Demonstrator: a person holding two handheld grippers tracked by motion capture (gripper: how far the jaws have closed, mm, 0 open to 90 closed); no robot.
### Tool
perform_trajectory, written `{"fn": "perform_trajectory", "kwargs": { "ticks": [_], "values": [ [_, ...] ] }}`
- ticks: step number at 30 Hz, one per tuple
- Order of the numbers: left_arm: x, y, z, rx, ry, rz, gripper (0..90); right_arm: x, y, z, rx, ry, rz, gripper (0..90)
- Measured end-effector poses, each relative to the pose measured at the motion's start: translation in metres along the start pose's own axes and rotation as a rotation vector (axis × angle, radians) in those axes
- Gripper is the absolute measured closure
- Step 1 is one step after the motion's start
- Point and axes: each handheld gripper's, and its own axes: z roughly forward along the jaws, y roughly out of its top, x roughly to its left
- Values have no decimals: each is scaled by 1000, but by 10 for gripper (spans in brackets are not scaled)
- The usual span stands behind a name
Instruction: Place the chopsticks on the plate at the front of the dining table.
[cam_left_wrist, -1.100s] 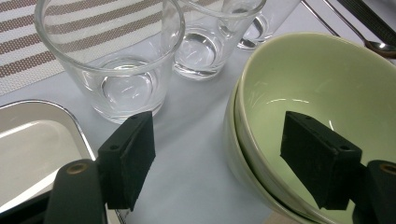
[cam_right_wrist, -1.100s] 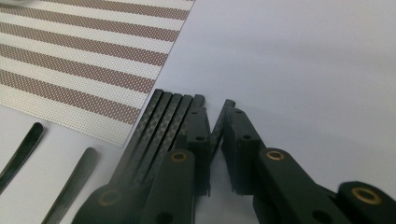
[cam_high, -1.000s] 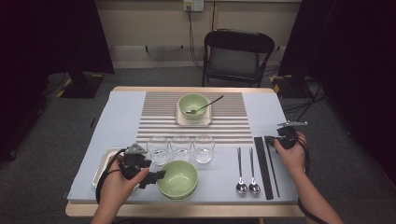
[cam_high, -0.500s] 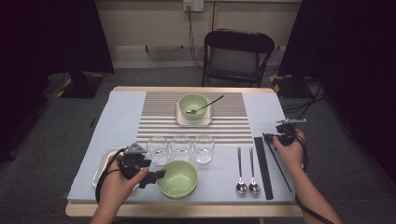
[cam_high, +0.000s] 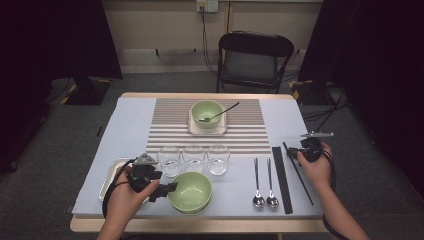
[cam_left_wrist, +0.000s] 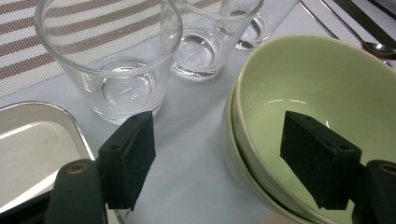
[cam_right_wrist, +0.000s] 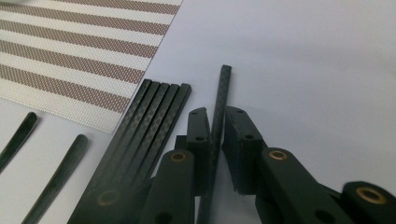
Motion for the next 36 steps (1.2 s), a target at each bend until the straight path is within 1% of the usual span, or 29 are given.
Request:
{"fn": "perform_trajectory", "kwargs": {
  "ticks": [2, 3, 6, 9, 11, 12, 14, 18, 21, 24, 28, 30, 31, 32, 33, 34, 36],
  "values": [
    [0, 0, 0, 4, -1, 4, 263, 0, -2, -1, -6, 1, -3, 820],
    [-1, 0, 1, -1, 4, -3, 263, 0, -3, -1, -8, -6, -10, 837],
    [-1, 0, 1, 5, -2, 2, 263, 1, -2, -2, 4, -22, -9, 843],
    [-1, 1, 1, 3, -1, 5, 263, 1, 0, 1, -7, -33, -16, 850],
    [-1, 1, 1, 1, 2, 5, 263, 0, 1, 3, -18, -35, -12, 854],
    [-1, 1, 2, 0, -1, 0, 263, 0, 2, 5, -20, -35, 6, 855],
    [0, 0, 2, 3, -1, 1, 263, -1, 5, 7, -27, -39, 7, 856],
    [0, 1, 2, 4, -2, -3, 263, -1, 12, 14, -23, -47, 17, 853],
    [0, 1, 3, 7, 2, 7, 263, 0, 15, 15, -14, -51, -2, 828],
    [0, 1, 2, 7, -1, -2, 263, 2, 13, 14, -11, -52, -24, 838],
    [-1, 1, 1, 1, 1, 4, 263, -1, 9, 8, -3, -50, -31, 832],
    [-1, 1, 1, 0, 4, 0, 263, -2, 7, 6, 4, -46, -26, 831],
    [-1, 1, 1, -1, 6, 0, 264, -3, 6, 4, 6, -47, -41, 832],
    [-1, 1, 1, 1, 3, -1, 263, -1, 6, 3, 15, -49, -43, 833],
    [-1, 1, 2, 1, 4, -1, 264, 0, 5, 3, 22, -58, -65, 835],
    [-1, 1, 2, 6, 4, 3, 263, 2, 6, 2, 42, -73, -84, 837],
    [-2, 1, 3, 6, 3, 1, 263, 6, 8, 3, 64, -92, -113, 837]
  ]
}}
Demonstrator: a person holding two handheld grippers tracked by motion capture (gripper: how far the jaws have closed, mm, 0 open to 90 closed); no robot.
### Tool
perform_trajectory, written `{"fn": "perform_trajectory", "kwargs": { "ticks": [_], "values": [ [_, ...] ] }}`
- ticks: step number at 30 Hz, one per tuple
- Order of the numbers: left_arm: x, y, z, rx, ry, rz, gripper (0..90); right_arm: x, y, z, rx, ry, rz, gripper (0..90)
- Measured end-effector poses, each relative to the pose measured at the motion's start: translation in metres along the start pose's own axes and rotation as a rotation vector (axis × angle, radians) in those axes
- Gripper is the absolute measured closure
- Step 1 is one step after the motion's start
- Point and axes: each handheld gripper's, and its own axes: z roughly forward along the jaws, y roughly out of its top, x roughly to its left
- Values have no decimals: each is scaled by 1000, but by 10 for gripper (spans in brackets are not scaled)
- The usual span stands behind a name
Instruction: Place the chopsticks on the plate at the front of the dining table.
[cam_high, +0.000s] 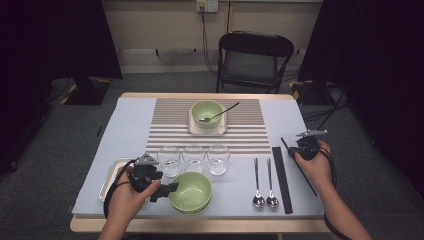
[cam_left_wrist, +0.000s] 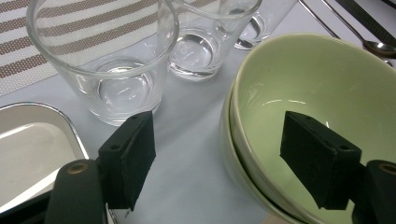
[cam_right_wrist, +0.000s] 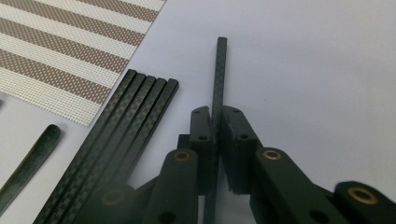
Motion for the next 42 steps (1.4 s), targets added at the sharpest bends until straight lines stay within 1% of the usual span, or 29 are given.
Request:
{"fn": "perform_trajectory", "kwargs": {
  "ticks": [1, 3, 4, 5, 6, 8, 9, 10, 13, 15, 17, 18, 20, 21, 22, 23, 24, 25, 26, 27, 29, 30, 31, 34, 36, 37, 39, 40, 42],
  "values": [
    [0, 0, 0, 1, 3, 9, 263, 1, 3, 0, 18, -7, -1, 836],
    [-1, 1, -2, -5, 2, 5, 263, 2, 10, 2, 71, -22, 18, 836],
    [-2, 1, -2, -13, 2, 2, 263, 2, 12, 2, 89, -25, 30, 836],
    [-3, 2, -3, -14, 1, 4, 263, 2, 16, 3, 116, -22, 55, 835],
    [-3, 2, -4, -14, 5, 10, 263, 1, 18, 4, 134, -16, 56, 834],
    [-5, 2, -5, -15, 0, 16, 263, -2, 21, 4, 152, 6, 66, 832],
    [-5, 2, -5, -18, -2, 15, 263, -3, 20, 4, 154, 13, 88, 832],
    [-5, 2, -5, -18, 1, 15, 263, -5, 19, 4, 146, 28, 92, 833],
    [-5, 2, -6, -23, 1, 13, 263, -5, 17, 4, 128, 24, 114, 840],
    [-5, 2, -6, -25, 1, 15, 263, -6, 15, 4, 115, 25, 136, 845],
    [-5, 3, -7, -21, 1, 17, 263, -8, 12, 3, 98, 33, 192, 854],
    [-5, 3, -6, -20, 2, 20, 263, -9, 11, 3, 91, 39, 205, 856],
    [-3, 4, -5, -20, -3, 15, 263, -7, 9, 3, 75, 31, 196, 862],
    [-4, 4, -5, -23, 0, 9, 263, -6, 9, 2, 73, 20, 182, 863],
    [-3, 4, -5, -20, -2, 12, 263, -4, 9, 2, 73, 9, 180, 864],
    [-3, 4, -5, -19, -2, 12, 263, -3, 8, 2, 66, 1, 168, 865],
    [-3, 5, -5, -23, -5, 15, 262, -3, 8, 2, 62, 0, 174, 865],
    [-3, 5, -5, -23, -8, 19, 262, -3, 7, 2, 60, 0, 180, 865],
    [-4, 6, -5, -23, -3, 13, 258, -4, 6, 2, 51, 5, 185, 865],
    [-3, 6, -6, -15, 8, 17, 252, -4, 5, 2, 44, 9, 195, 866],
    [-2, 7, -6, -39, 4, -15, 257, -4, 4, 1, 33, 11, 193, 866],
    [-2, 8, -6, -39, 3, -19, 256, -4, 3, 1, 28, 13, 193, 866],
    [-1, 9, -6, -38, 4, -4, 257, -4, 3, 1, 27, 13, 204, 866],
    [-3, 11, -5, -53, -6, -15, 257, -5, 3, 1, 23, 16, 188, 866],
    [-2, 13, -4, -41, -8, -16, 259, -7, 4, 0, 31, 27, 199, 866],
    [-2, 14, -3, -45, -7, -20, 268, -7, 5, 0, 27, 27, 196, 866],
    [-1, 15, -3, -49, -12, -20, 274, -8, 6, -2, 18, 38, 212, 866],
    [-1, 15, -3, -43, -10, -14, 276, -9, 6, -3, 9, 43, 212, 866],
    [-2, 17, -4, -41, -6, -16, 283, -9, 9, -6, -5, 50, 206, 867]
  ]
}}
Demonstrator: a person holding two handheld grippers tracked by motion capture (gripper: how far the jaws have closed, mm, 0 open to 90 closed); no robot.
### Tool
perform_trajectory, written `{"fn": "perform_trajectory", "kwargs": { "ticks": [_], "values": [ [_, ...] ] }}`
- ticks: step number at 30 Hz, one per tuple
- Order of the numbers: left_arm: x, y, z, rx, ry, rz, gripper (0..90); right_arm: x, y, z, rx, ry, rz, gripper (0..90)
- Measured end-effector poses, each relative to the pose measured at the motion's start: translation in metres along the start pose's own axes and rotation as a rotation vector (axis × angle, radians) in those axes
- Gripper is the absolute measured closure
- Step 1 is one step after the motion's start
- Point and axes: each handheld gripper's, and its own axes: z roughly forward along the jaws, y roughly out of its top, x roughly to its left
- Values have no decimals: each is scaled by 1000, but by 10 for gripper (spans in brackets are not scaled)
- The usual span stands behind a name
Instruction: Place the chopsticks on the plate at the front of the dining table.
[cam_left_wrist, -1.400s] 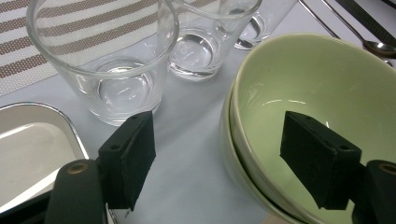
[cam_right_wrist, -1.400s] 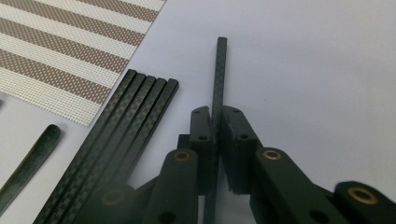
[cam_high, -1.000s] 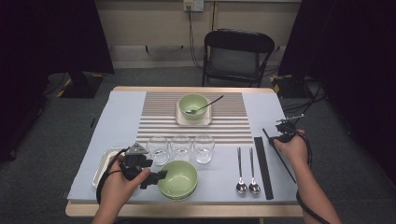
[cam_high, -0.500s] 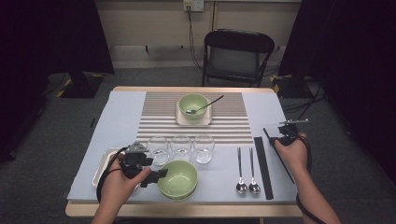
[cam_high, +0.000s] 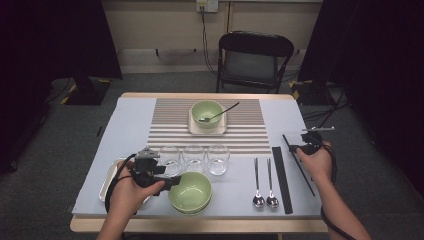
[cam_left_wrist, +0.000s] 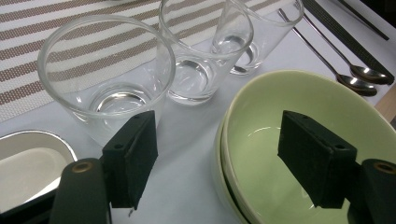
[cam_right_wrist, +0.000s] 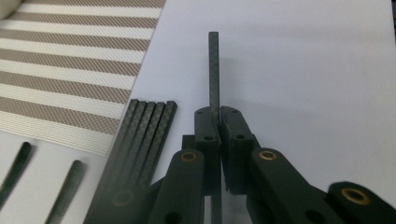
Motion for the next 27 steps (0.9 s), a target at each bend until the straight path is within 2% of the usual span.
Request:
{"fn": "perform_trajectory", "kwargs": {
  "ticks": [2, 5, 13, 21, 27],
  "values": [
    [-1, 1, 0, -7, -4, -8, 284, 1, 2, -4, -6, 6, 17, 867],
    [-2, 3, 0, 6, -6, 2, 290, 1, 8, -11, -32, 17, 15, 867],
    [-8, 14, -3, -5, 1, 24, 294, 10, 25, -29, -94, 64, 4, 867],
    [-13, 23, -2, 6, -7, 42, 293, 37, 46, -42, -136, 100, -52, 867],
    [-15, 28, 2, -5, -26, 32, 293, 56, 60, -49, -150, 124, -93, 867]
  ]
}}
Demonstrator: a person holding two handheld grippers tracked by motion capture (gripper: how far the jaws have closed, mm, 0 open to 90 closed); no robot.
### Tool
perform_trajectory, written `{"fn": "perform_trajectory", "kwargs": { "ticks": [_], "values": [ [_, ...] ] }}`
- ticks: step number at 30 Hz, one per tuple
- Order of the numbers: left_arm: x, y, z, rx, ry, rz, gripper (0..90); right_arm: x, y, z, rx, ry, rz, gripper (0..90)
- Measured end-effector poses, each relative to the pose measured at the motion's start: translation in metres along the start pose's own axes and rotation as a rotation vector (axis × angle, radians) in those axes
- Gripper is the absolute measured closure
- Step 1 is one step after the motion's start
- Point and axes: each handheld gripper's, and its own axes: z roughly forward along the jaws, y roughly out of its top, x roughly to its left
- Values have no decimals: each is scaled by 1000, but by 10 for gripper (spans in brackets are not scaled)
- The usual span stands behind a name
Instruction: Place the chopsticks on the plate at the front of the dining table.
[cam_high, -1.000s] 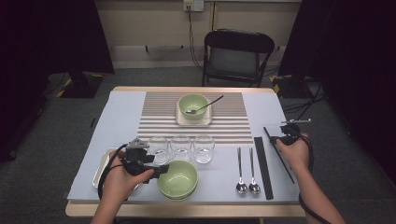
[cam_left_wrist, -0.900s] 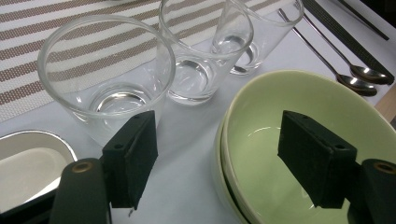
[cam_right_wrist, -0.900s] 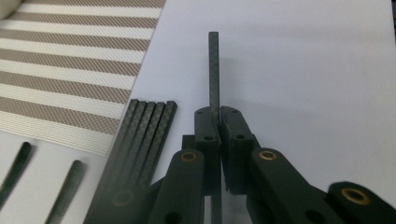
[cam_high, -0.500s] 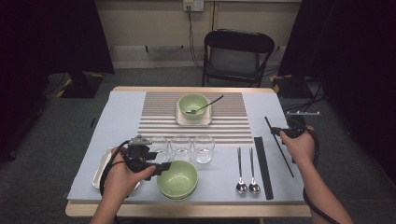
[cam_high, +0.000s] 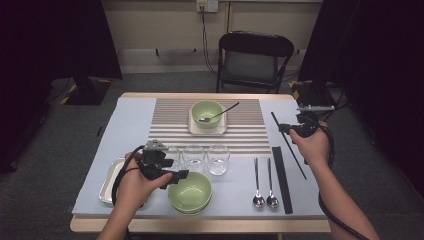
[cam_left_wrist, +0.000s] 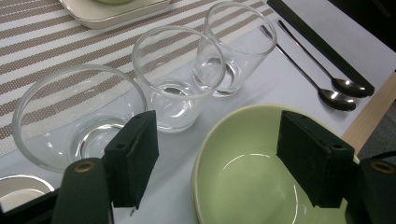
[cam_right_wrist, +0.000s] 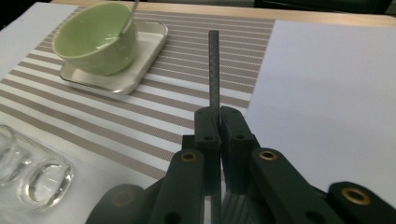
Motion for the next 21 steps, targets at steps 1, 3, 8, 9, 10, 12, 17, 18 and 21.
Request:
{"fn": "perform_trajectory", "kwargs": {
  "ticks": [1, 3, 8, 9, 10, 12, 17, 18, 21],
  "values": [
    [0, 1, 0, 0, 1, 2, 293, 3, 2, 0, 0, 5, -5, 866],
    [0, 3, 0, 2, 4, 9, 294, 7, 6, 0, -4, 13, -15, 867],
    [-2, 8, -2, 1, 3, 12, 294, 18, 15, 2, -11, 28, -34, 867],
    [-2, 9, -2, 4, 7, 15, 293, 20, 16, 3, -9, 32, -38, 866],
    [-3, 10, -2, 6, 4, 17, 294, 22, 17, 3, -8, 34, -41, 866],
    [-4, 11, -2, 6, -4, 9, 294, 26, 19, 3, -8, 46, -49, 866],
    [-5, 16, 1, 9, -18, 5, 294, 34, 23, 3, -9, 57, -66, 866],
    [-5, 17, 1, 11, -17, 13, 293, 36, 24, 3, -10, 58, -72, 866],
    [-7, 20, 3, 10, -18, 15, 296, 42, 27, 3, -5, 63, -88, 866]
  ]
}}
